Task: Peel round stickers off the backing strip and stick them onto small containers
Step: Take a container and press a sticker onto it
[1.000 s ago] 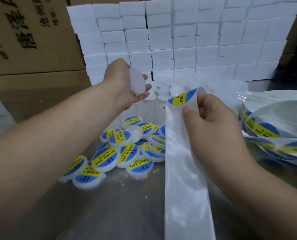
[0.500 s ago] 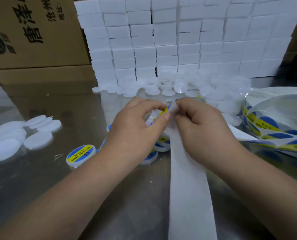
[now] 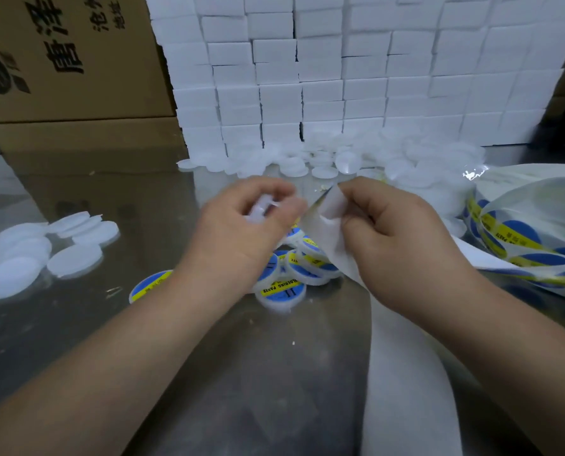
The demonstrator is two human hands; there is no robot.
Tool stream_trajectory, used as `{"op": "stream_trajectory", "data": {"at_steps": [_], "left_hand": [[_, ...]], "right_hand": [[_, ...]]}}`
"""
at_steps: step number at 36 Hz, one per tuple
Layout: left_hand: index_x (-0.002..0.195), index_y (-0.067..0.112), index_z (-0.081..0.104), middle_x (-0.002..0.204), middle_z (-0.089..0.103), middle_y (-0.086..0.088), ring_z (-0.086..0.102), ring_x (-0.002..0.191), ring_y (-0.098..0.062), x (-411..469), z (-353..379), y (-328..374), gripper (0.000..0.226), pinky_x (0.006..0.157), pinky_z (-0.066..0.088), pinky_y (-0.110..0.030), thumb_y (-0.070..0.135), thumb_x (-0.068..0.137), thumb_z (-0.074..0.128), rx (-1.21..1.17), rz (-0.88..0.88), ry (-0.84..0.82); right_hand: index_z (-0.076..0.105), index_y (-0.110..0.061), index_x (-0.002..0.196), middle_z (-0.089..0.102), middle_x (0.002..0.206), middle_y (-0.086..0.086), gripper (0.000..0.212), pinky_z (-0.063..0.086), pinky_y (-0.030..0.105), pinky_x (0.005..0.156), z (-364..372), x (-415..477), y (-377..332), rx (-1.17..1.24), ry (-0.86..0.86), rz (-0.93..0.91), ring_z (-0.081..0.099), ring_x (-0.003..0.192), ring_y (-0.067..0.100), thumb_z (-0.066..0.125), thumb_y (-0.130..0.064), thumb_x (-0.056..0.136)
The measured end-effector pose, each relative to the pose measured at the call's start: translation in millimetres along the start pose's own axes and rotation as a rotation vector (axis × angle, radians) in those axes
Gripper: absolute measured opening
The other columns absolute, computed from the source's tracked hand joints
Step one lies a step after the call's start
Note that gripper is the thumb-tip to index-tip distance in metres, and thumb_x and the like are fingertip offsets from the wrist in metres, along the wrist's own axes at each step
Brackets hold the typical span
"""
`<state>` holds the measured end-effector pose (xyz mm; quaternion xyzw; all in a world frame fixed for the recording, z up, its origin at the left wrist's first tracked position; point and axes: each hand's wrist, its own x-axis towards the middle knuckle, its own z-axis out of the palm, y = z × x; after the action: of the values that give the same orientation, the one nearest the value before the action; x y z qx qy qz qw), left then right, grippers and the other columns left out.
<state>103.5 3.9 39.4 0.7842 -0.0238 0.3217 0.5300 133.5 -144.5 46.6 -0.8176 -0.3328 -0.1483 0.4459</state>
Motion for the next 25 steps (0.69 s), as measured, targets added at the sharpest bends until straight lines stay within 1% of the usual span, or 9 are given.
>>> {"op": "stream_trajectory", "data": {"at_steps": [2,4,9,12,14,18,21,23,25], "left_hand": [[0.067,0.046,0.063,0.077,0.062,0.029,0.056,0.074,0.011,-5,7,0,0.014,0.069,0.041,-0.005,0.034,0.067,0.07,0.068,0.058,-0.085],[0.069,0.042,0.064,0.082,0.065,0.018,0.058,0.079,0.002,-6,9,-2,0.018,0.077,0.044,-0.016,0.028,0.073,0.073,0.079,0.056,-0.081],[0.068,0.027,0.065,0.066,0.062,0.014,0.057,0.066,-0.001,3,0,-2,0.022,0.059,0.046,-0.013,0.018,0.086,0.055,-0.107,-0.139,0.028],[0.069,0.029,0.065,0.072,0.062,0.01,0.058,0.072,-0.009,7,-4,-7,0.021,0.062,0.046,-0.021,0.023,0.086,0.054,-0.078,-0.159,0.124],[0.072,0.028,0.064,0.074,0.062,0.01,0.058,0.076,-0.01,4,-3,-4,0.016,0.066,0.045,-0.024,0.025,0.086,0.057,-0.086,-0.125,0.082],[0.067,0.028,0.063,0.063,0.06,0.02,0.053,0.06,0.004,-4,6,2,0.017,0.061,0.044,-0.009,0.019,0.081,0.064,-0.062,-0.011,-0.064],[0.064,0.026,0.062,0.058,0.057,0.017,0.049,0.055,0.0,-2,4,0,0.021,0.054,0.041,-0.011,0.021,0.084,0.061,-0.006,-0.071,0.031],[0.064,0.027,0.062,0.064,0.06,0.012,0.051,0.057,-0.003,3,0,-4,0.021,0.053,0.041,-0.012,0.023,0.085,0.057,0.029,-0.127,0.123],[0.066,0.027,0.06,0.073,0.062,0.008,0.055,0.064,-0.011,7,-5,-7,0.021,0.061,0.046,-0.017,0.025,0.087,0.053,0.054,-0.153,0.207]], "right_hand": [[0.06,-0.023,0.079,0.056,0.067,-0.004,0.027,0.042,0.033,0.065,1,0,-1,-0.004,-0.034,-0.017,0.049,0.07,0.012,0.044,-0.002,0.079],[0.059,-0.025,0.079,0.055,0.066,-0.006,0.028,0.039,0.028,0.063,2,0,-1,-0.004,-0.042,-0.034,0.048,0.07,0.009,0.045,-0.002,0.08],[0.058,-0.023,0.076,0.055,0.066,-0.006,0.025,0.039,0.03,0.065,2,-1,1,-0.046,-0.045,-0.016,0.047,0.07,0.011,0.042,-0.004,0.077],[0.059,-0.027,0.077,0.059,0.071,-0.004,0.025,0.045,0.032,0.068,2,-2,-1,-0.035,-0.06,0.001,0.051,0.072,0.011,0.042,-0.009,0.075],[0.06,-0.025,0.078,0.06,0.071,-0.005,0.023,0.047,0.032,0.067,1,-2,-2,-0.04,-0.055,0.005,0.052,0.072,0.011,0.039,-0.016,0.072],[0.056,-0.025,0.083,0.055,0.063,-0.006,0.022,0.039,0.026,0.057,2,-2,0,-0.046,-0.051,0.007,0.047,0.064,0.008,0.039,-0.019,0.072],[0.058,-0.021,0.084,0.059,0.068,-0.001,0.018,0.042,0.031,0.06,3,-4,0,-0.057,-0.067,0.023,0.048,0.067,0.011,0.043,-0.015,0.077],[0.055,-0.027,0.086,0.058,0.07,-0.005,0.023,0.041,0.026,0.057,4,-4,-1,-0.066,-0.058,0.02,0.048,0.067,0.009,0.037,-0.022,0.072],[0.052,-0.03,0.088,0.055,0.073,-0.012,0.03,0.037,0.023,0.053,4,-3,-1,-0.06,-0.037,0.012,0.047,0.067,0.007,0.033,-0.024,0.066]]}}
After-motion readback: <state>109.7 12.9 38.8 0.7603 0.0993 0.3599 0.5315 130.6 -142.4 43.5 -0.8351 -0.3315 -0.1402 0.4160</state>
